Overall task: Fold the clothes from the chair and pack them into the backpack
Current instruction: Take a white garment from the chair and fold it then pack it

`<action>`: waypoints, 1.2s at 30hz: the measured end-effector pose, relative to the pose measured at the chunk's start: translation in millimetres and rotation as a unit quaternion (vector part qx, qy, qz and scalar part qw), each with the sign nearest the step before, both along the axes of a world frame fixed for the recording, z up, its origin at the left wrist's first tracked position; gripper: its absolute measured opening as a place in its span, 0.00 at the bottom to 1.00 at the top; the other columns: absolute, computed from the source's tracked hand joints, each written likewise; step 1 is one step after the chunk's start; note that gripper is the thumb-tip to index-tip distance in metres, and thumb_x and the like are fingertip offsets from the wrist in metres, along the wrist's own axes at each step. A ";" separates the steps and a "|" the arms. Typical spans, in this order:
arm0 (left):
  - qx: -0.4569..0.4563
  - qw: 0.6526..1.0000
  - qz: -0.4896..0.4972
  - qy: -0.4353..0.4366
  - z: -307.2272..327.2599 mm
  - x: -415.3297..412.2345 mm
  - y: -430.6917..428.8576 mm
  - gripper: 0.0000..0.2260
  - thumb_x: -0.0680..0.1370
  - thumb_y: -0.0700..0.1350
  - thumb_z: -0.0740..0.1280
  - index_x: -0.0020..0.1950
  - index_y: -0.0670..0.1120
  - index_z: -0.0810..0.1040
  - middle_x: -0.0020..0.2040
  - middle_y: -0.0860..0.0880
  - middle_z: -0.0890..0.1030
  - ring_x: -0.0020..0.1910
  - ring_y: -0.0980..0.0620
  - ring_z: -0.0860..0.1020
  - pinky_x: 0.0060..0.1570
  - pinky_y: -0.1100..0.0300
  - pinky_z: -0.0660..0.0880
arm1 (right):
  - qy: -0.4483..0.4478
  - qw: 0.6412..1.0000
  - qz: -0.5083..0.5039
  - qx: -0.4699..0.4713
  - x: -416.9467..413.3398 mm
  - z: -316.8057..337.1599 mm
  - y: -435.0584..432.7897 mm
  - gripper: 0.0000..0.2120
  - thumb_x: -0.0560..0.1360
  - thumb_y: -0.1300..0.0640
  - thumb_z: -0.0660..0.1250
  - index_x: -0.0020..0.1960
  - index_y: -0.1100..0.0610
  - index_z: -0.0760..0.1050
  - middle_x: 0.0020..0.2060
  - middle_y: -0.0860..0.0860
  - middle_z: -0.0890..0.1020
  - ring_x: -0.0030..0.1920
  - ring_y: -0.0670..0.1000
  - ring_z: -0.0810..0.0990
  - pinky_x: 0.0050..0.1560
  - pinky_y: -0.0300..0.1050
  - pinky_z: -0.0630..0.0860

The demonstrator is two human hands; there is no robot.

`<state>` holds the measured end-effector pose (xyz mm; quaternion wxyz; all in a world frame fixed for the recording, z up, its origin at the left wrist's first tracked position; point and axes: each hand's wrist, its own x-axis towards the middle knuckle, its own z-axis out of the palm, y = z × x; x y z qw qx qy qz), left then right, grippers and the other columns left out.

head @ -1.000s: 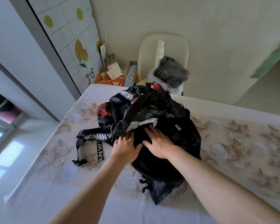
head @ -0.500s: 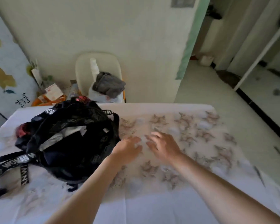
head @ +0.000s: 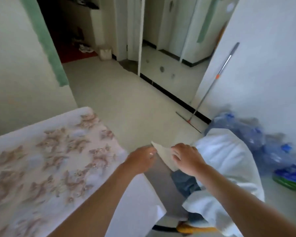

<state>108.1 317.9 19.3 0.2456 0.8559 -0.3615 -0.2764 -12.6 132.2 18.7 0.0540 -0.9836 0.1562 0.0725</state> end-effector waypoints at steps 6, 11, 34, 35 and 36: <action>0.020 0.985 -0.169 0.028 -9.4 -74.7 -153.0 0.20 0.81 0.50 0.60 0.74 0.52 0.66 0.70 0.50 0.73 0.65 0.47 0.73 0.63 0.52 0.71 | 0.048 0.983 -0.170 -0.046 -120.7 -14.9 -117.4 0.27 0.80 0.46 0.60 0.78 0.45 0.59 0.78 0.52 0.60 0.77 0.55 0.59 0.72 0.55 0.61; 0.036 0.965 -0.255 0.049 -31.2 -134.1 -224.1 0.24 0.81 0.51 0.61 0.77 0.52 0.62 0.75 0.51 0.65 0.71 0.49 0.68 0.68 0.53 0.67 | 0.076 0.966 -0.248 -0.022 -190.2 -39.1 -152.1 0.27 0.76 0.44 0.68 0.73 0.45 0.67 0.80 0.55 0.50 0.80 0.58 0.48 0.73 0.57 0.60; -0.232 0.965 -0.119 -0.001 -35.9 -176.5 -274.7 0.07 0.80 0.41 0.65 0.43 0.43 0.79 0.38 0.53 0.79 0.38 0.58 0.74 0.39 0.73 0.67 | -0.324 0.910 -0.255 0.050 -205.0 -31.3 -172.8 0.07 0.77 0.54 0.67 0.46 0.54 0.83 0.41 0.48 0.81 0.40 0.55 0.77 0.42 0.48 0.73; -0.235 0.966 -0.105 0.017 -27.1 -175.0 -278.0 0.07 0.80 0.41 0.64 0.43 0.43 0.78 0.38 0.54 0.78 0.37 0.58 0.73 0.38 0.73 0.68 | -0.341 0.902 -0.258 0.062 -200.2 -22.2 -173.7 0.09 0.78 0.53 0.65 0.46 0.55 0.82 0.41 0.49 0.81 0.40 0.55 0.77 0.43 0.48 0.74; -0.234 0.967 -0.098 0.035 -18.4 -173.9 -281.8 0.07 0.81 0.41 0.62 0.44 0.43 0.76 0.38 0.54 0.76 0.37 0.59 0.73 0.38 0.72 0.68 | -0.348 0.897 -0.261 0.074 -196.0 -15.2 -174.8 0.09 0.78 0.52 0.64 0.48 0.55 0.81 0.42 0.49 0.80 0.42 0.55 0.78 0.44 0.49 0.74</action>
